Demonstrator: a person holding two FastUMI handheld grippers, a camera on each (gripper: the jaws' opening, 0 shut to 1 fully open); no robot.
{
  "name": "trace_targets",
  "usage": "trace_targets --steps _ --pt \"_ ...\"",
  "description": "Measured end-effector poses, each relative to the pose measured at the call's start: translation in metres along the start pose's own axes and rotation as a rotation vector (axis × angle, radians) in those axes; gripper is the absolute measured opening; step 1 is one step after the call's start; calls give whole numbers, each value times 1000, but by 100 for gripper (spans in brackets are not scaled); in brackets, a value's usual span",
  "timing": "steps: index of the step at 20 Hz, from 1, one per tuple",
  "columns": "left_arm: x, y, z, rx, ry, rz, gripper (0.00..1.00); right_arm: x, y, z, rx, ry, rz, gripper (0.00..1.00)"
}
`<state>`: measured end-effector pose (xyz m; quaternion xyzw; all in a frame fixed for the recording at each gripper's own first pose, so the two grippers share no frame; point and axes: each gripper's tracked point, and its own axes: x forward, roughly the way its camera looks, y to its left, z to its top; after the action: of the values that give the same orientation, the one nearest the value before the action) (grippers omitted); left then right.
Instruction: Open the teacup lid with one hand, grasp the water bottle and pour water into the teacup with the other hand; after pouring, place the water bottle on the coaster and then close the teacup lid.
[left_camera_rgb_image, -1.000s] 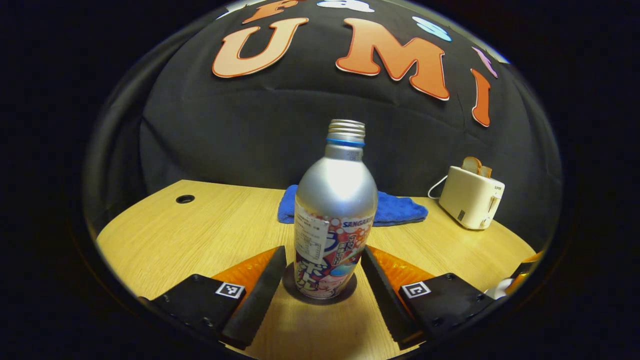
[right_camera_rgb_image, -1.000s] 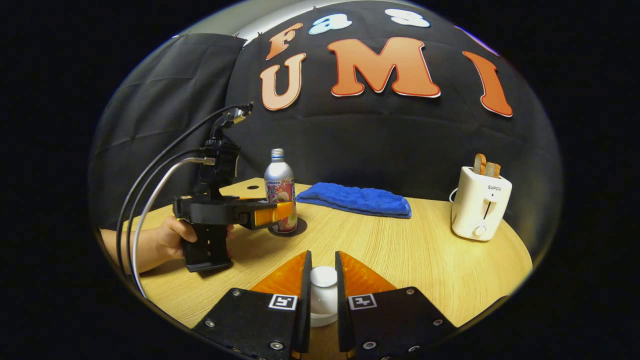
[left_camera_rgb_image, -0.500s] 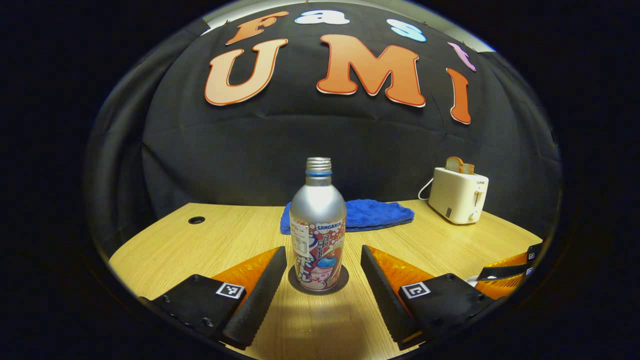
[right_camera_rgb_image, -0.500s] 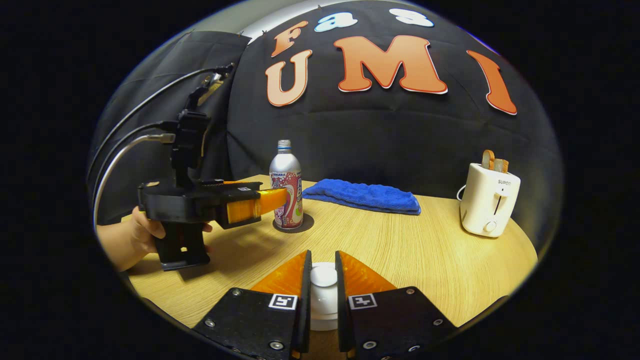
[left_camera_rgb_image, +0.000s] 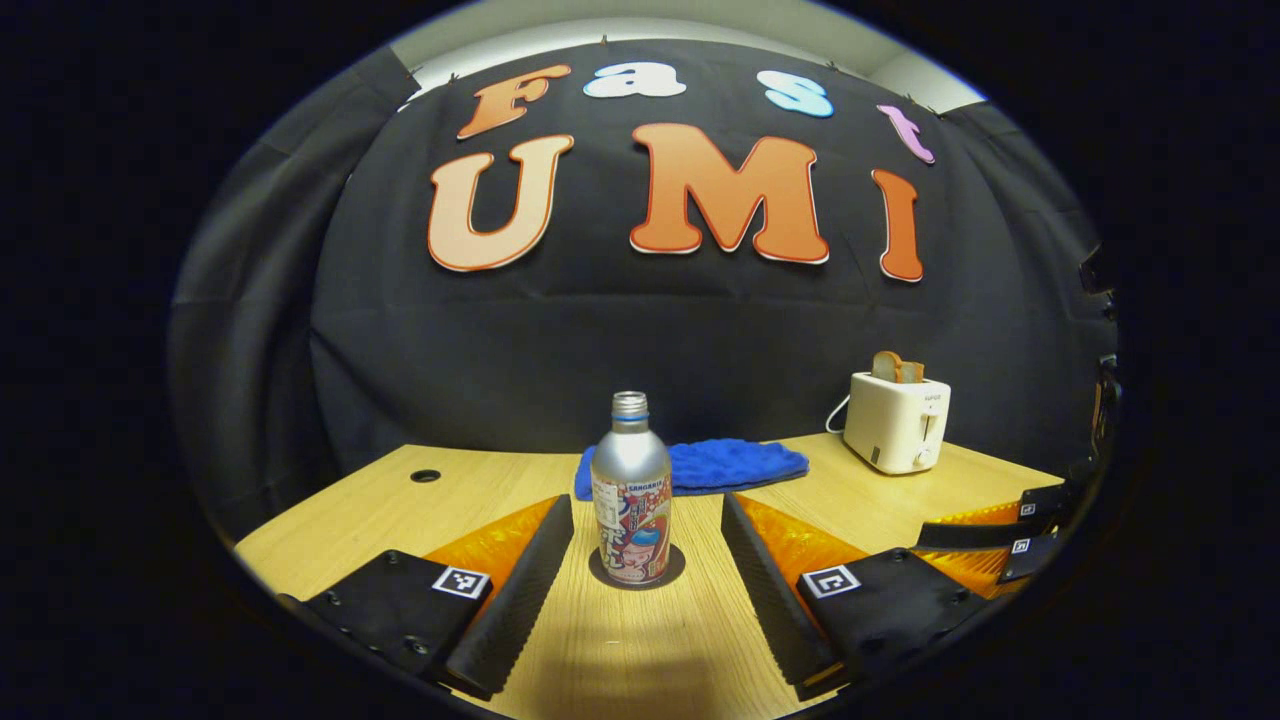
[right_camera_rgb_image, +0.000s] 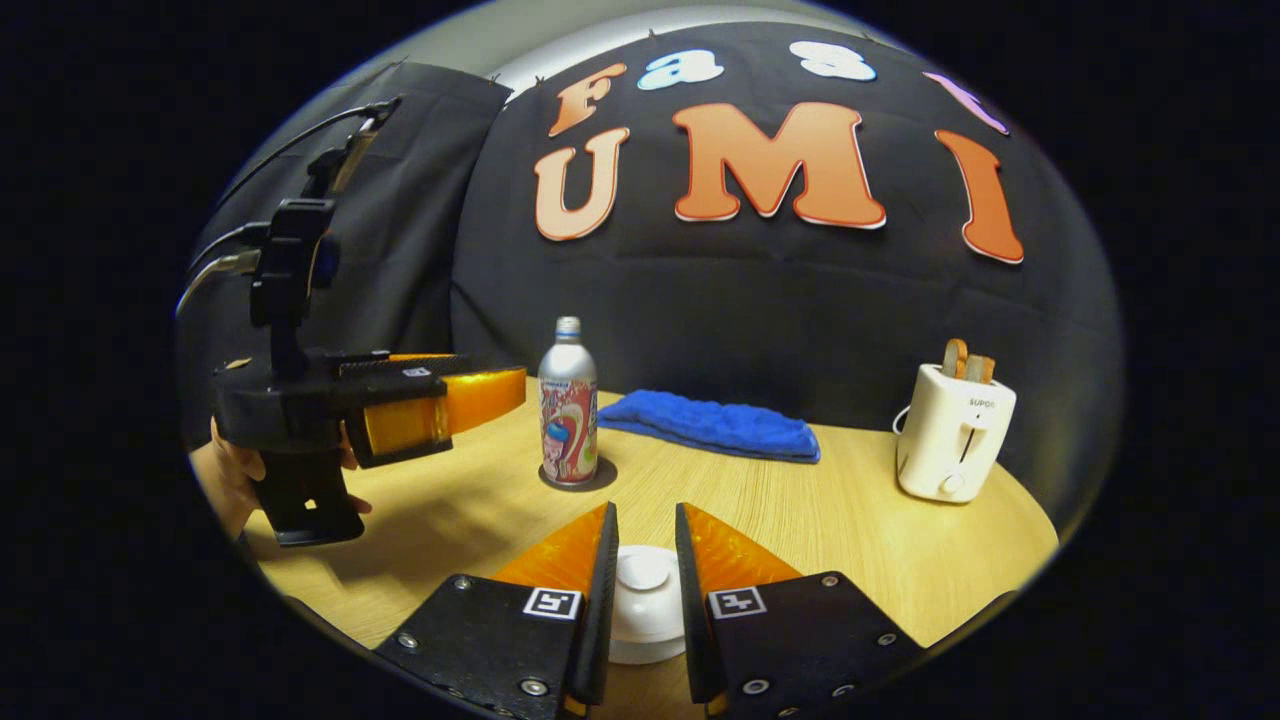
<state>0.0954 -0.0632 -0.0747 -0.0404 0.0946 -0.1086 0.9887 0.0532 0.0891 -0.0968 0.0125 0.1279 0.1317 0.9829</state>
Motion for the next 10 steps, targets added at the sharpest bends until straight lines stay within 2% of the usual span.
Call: trace_targets --steps 4,5,6,7,10 --pt "-27 6 27 25 -59 44 98 -21 -19 40 -3 -103 -68 36" --pt "-34 6 33 33 -75 52 94 -27 -22 48 2 -124 -79 39" --pt "-42 6 40 37 -90 61 97 -31 -25 55 6 -144 -92 42" --pt "-51 7 44 37 -102 67 98 -37 -30 62 12 -165 -106 49" --pt "-74 14 51 23 -129 89 98 -52 -38 77 19 -217 -141 58"
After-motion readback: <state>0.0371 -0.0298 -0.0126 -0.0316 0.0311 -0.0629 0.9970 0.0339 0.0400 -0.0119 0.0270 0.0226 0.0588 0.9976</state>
